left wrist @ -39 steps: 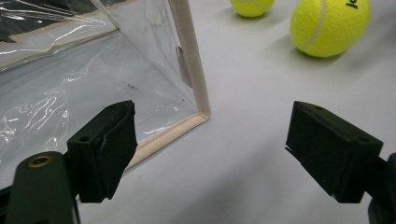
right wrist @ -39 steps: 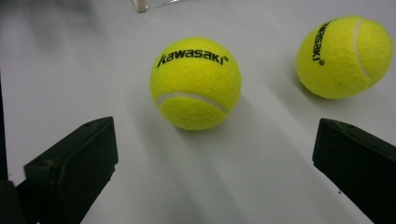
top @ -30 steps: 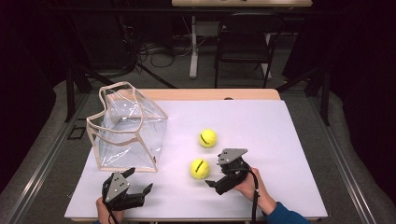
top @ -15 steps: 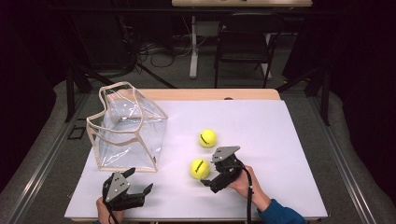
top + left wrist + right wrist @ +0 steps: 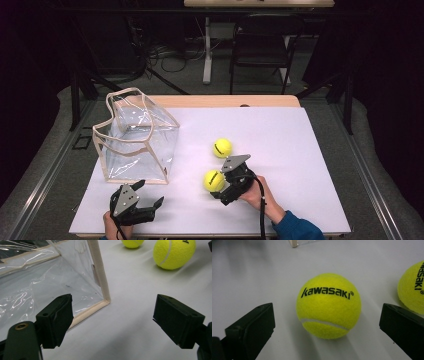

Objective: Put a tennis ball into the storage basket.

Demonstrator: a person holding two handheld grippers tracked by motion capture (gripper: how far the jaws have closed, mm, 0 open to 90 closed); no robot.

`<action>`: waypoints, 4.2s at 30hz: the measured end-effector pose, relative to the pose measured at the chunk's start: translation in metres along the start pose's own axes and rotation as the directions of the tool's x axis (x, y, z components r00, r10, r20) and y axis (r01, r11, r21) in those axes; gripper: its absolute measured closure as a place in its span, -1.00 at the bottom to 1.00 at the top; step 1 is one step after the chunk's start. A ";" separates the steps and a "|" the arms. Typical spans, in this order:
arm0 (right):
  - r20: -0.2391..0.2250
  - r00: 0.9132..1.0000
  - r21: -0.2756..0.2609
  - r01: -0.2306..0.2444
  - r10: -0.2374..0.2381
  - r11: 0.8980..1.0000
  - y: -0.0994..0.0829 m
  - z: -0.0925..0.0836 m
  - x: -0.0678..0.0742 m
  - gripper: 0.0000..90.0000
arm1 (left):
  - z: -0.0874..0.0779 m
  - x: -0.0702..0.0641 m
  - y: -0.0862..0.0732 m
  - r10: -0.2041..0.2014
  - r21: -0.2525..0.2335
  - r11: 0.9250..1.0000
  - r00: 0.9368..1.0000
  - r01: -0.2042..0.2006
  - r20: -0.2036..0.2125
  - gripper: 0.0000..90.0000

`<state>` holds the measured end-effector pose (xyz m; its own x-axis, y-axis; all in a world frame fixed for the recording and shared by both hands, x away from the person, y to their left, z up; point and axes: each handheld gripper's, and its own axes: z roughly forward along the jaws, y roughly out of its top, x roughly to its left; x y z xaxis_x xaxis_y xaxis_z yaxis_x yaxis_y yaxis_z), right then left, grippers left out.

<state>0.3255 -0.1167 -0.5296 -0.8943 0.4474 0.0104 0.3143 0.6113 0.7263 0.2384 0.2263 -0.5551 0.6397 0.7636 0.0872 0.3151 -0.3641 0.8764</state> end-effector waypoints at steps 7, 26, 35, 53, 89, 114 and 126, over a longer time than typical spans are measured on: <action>-0.012 1.000 0.018 -0.005 0.005 1.000 0.002 0.007 -0.001 -1.00 | 0.001 0.000 0.000 -0.003 0.001 1.000 1.000 0.003 0.002 -0.64; -0.015 1.000 0.052 -0.011 0.012 0.999 0.005 0.021 -0.004 -0.92 | 0.001 0.000 0.000 -0.007 0.005 1.000 1.000 0.007 0.007 -0.64; -0.025 1.000 0.068 -0.012 0.013 0.998 0.004 0.024 -0.004 -0.79 | 0.001 0.001 0.000 -0.002 -0.001 1.000 1.000 0.002 0.006 -0.64; -0.021 1.000 0.099 -0.018 0.020 0.995 0.003 0.028 -0.005 -0.44 | 0.001 0.000 0.000 -0.005 0.003 1.000 1.000 0.005 0.006 -0.64; 0.031 0.999 0.060 0.011 -0.013 0.998 0.012 0.006 -0.002 -0.43 | 0.002 0.000 0.000 -0.005 0.004 1.000 1.000 0.005 0.006 -0.64; 0.057 0.998 0.031 0.019 -0.021 0.999 0.021 -0.004 0.003 -0.43 | 0.003 0.000 0.000 -0.002 0.002 1.000 1.000 0.002 0.006 -0.64; 0.057 0.998 0.033 0.028 -0.030 0.999 0.027 -0.003 0.003 -0.43 | 0.003 0.000 0.000 0.003 -0.005 1.000 1.000 -0.003 0.015 -0.64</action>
<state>0.3306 -0.1003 -0.5080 -0.8835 0.4657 -0.0503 0.2998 0.6446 0.7033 0.2408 0.2244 -0.5564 0.6514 0.7542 0.0828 0.3095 -0.3637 0.8786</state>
